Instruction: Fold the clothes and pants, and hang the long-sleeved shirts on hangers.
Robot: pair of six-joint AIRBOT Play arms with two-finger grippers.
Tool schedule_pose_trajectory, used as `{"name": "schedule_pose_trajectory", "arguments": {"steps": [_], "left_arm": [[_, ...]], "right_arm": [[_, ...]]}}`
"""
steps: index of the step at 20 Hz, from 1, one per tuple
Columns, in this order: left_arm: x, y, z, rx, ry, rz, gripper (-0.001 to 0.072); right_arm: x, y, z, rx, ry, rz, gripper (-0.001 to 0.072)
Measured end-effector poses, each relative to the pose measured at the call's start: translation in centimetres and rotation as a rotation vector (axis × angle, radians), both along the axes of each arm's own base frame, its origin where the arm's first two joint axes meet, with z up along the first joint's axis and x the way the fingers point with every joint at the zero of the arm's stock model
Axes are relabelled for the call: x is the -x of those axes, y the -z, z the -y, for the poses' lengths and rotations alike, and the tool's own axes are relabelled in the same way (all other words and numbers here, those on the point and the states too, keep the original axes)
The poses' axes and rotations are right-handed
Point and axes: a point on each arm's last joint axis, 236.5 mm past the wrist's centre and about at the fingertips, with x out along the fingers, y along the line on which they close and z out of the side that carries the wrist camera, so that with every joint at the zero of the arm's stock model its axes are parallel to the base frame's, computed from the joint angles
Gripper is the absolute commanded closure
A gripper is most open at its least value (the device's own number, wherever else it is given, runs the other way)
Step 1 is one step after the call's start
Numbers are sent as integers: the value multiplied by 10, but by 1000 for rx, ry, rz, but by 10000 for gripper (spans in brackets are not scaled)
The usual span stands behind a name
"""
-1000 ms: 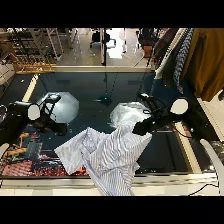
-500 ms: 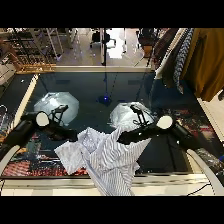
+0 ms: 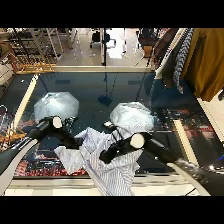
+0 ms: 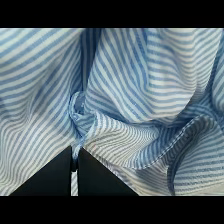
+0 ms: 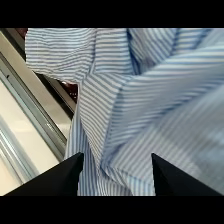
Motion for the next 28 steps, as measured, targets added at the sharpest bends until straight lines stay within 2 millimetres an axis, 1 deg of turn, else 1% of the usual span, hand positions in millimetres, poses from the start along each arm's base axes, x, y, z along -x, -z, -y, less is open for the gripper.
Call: {"name": "schedule_pose_trajectory", "arguments": {"steps": [2,3,4,6,7,9,11,12,14,16,18,19,21,22,24,26,27,28], "left_arm": [[7,2,-1,0,27,-25,689],[10,2,-1,0,40,-38,689],[13,1,-2,0,48,-48,689],[17,-3,-2,4,71,-53,690],[18,-6,-2,7,80,-49,689],[18,-16,-3,16,100,-22,689],[17,-30,-4,28,123,18,691],[16,-39,-5,36,133,44,691],[13,-59,-7,55,147,110,690],[8,-84,-11,81,154,187,690],[1,-117,-8,141,159,276,691],[-3,-139,-4,188,159,332,691],[-14,-188,6,298,160,457,691],[-19,-216,13,361,161,525,691],[-27,-283,27,509,176,675,691],[-28,-345,36,636,197,819,691],[-28,-368,37,677,204,876,691],[-28,-386,37,703,207,924,691]], "right_arm": [[1,16,-15,13,5,2,207],[0,24,-20,21,13,1,239],[-2,31,-24,28,23,-6,338],[-6,39,-32,34,43,-15,580],[-8,41,-34,36,49,-17,687],[-11,41,-37,41,50,-13,690],[-15,36,-35,53,32,-5,691],[-17,31,-32,62,21,2,691],[-29,10,-22,80,0,38,691],[-47,-23,-7,87,-1,106,692],[-67,-69,10,75,24,197,692],[-76,-96,19,60,46,249,692],[-89,-154,35,13,89,362,692],[-92,-182,44,-7,107,416,692],[-95,-246,60,-74,156,539,692],[-96,-297,76,-125,200,648,692],[-98,-320,85,-149,228,700,692],[-100,-335,93,-160,252,735,692]]}}
